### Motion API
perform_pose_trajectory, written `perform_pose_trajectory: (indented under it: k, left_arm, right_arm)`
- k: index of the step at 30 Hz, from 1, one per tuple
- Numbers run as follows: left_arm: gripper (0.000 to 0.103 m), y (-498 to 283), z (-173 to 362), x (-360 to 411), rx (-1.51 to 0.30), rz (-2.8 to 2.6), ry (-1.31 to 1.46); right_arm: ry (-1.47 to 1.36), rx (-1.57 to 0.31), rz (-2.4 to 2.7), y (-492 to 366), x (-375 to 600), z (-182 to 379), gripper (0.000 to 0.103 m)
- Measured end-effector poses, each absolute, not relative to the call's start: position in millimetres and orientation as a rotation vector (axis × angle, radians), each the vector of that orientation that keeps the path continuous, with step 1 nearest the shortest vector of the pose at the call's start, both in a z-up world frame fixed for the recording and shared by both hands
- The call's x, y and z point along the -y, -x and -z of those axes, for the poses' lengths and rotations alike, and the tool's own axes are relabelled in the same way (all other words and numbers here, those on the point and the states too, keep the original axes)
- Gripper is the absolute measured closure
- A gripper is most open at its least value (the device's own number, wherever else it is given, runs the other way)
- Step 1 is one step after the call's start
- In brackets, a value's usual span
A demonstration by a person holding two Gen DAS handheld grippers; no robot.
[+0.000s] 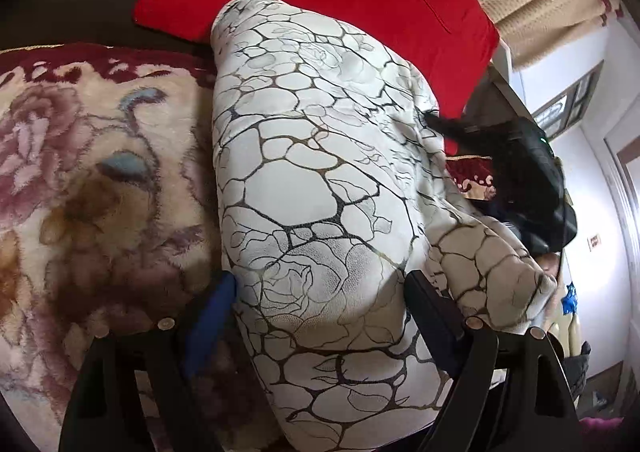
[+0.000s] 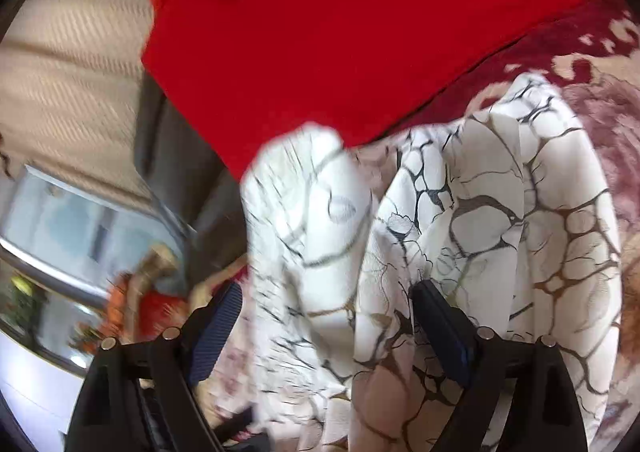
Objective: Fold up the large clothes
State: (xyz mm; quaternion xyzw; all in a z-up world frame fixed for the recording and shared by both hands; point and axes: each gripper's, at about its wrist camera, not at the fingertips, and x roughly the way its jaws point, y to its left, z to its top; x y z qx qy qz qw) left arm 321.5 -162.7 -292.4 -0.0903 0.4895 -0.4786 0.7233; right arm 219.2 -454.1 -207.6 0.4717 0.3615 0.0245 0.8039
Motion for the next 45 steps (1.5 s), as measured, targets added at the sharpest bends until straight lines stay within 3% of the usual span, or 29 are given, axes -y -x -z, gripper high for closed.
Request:
perform_pose_trajectory:
  k: [2, 3, 4, 9, 14, 22, 26, 35, 41, 44, 45]
  left_arm:
    - [0.017, -323.2, 296.4, 159.4, -1.088, 1.068, 0.248]
    - [0.017, -320.2, 297.4, 157.7, -1.086, 1.076, 0.25]
    - [0.017, -319.7, 299.1, 159.4, -1.083, 1.081, 0.25]
    - [0.017, -311.0, 294.9, 161.1, -1.06, 1.099, 0.244]
    - [0.016, -281.0, 272.9, 175.0, -0.963, 1.18, 0.194]
    - [0.015, -247.0, 269.3, 228.3, -0.893, 1.164, 0.01]
    - [0.014, -242.7, 273.9, 237.3, -0.886, 1.153, -0.032]
    - [0.014, -265.2, 249.1, 180.5, -0.923, 1.196, 0.08]
    - [0.013, -269.6, 287.6, 175.6, -1.007, 1.049, -0.083]
    - [0.012, -269.2, 295.1, 175.1, -1.04, 1.044, -0.057]
    - [0.011, -270.6, 293.4, 173.6, -1.038, 1.041, -0.061]
  right_arm:
    - [-0.975, -0.807, -0.059, -222.3, 446.7, 211.0, 0.04]
    - [-0.955, -0.82, -0.06, -228.4, 439.3, 209.5, 0.063]
    - [-0.935, -0.819, -0.067, -229.0, 434.7, 207.0, 0.072]
    - [-0.81, -0.702, -0.068, -212.2, 415.9, 167.3, 0.087]
    - [-0.835, -0.606, -0.032, -193.9, 436.8, 153.6, 0.089]
    - [-1.022, -0.702, 0.11, -172.4, 510.2, 221.3, 0.089]
    - [-0.971, -0.739, 0.139, -174.0, 510.1, 235.3, 0.09]
    - [-0.923, -0.732, 0.079, -166.3, 506.9, 256.1, 0.09]
    - [-0.878, -0.757, 0.117, -150.4, 496.6, 250.2, 0.089]
    - [-0.858, -0.782, 0.144, -150.0, 488.5, 243.6, 0.086]
    - [-0.871, -0.798, 0.155, -148.6, 488.2, 238.9, 0.079]
